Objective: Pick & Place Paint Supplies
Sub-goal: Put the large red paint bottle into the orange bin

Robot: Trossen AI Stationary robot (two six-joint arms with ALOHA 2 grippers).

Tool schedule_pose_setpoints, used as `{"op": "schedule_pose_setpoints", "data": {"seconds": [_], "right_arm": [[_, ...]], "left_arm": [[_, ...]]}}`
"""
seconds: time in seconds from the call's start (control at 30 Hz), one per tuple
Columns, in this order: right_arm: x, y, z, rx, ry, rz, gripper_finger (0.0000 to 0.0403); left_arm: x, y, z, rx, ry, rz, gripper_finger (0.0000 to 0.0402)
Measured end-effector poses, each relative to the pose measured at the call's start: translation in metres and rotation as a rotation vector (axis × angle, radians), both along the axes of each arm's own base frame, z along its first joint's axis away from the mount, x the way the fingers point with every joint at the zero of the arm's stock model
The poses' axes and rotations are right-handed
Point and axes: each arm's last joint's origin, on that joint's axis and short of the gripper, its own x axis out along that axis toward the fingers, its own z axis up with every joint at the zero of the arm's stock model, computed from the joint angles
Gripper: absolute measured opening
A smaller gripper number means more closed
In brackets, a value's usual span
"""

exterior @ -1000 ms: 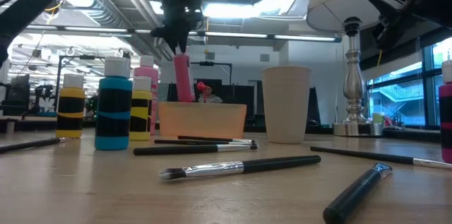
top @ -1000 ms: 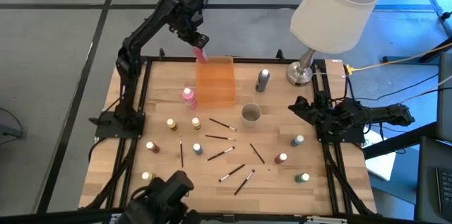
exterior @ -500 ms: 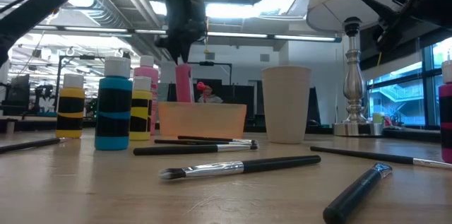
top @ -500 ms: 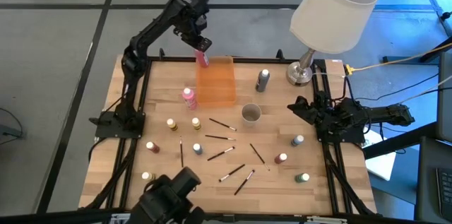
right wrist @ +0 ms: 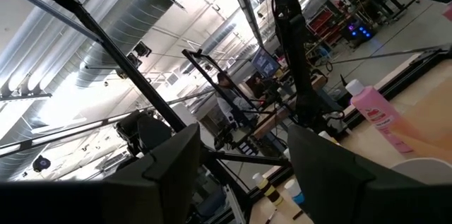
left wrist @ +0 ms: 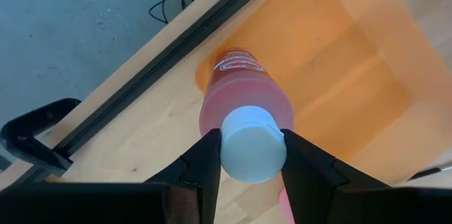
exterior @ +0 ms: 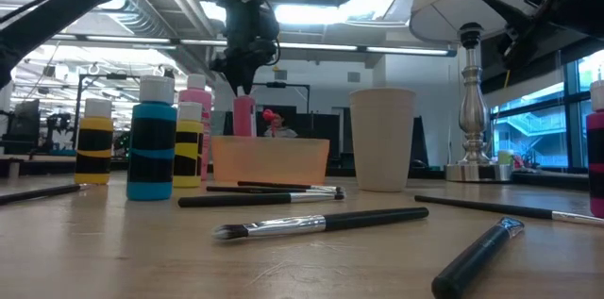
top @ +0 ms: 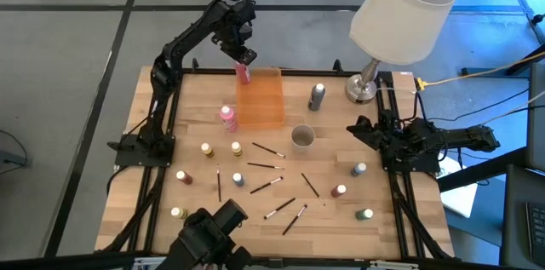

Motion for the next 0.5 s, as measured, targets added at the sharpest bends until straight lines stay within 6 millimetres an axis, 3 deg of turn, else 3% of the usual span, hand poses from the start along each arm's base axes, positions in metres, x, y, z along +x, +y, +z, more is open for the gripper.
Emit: {"op": "schedule_pose_setpoints", "data": {"seconds": [0.3,0.5], "right_arm": [[0.001,0.0,-0.003,-0.004,0.031,-0.001,0.022],[0.001,0.0,-0.003,-0.004,0.037,-0.001,0.022]], "left_arm": [[0.0,0.001,0.0,0.02,0.017,-0.022,0.0119],[0.007,0.004,-0.014,-0.024,0.024,-0.033,0.0119]]}}
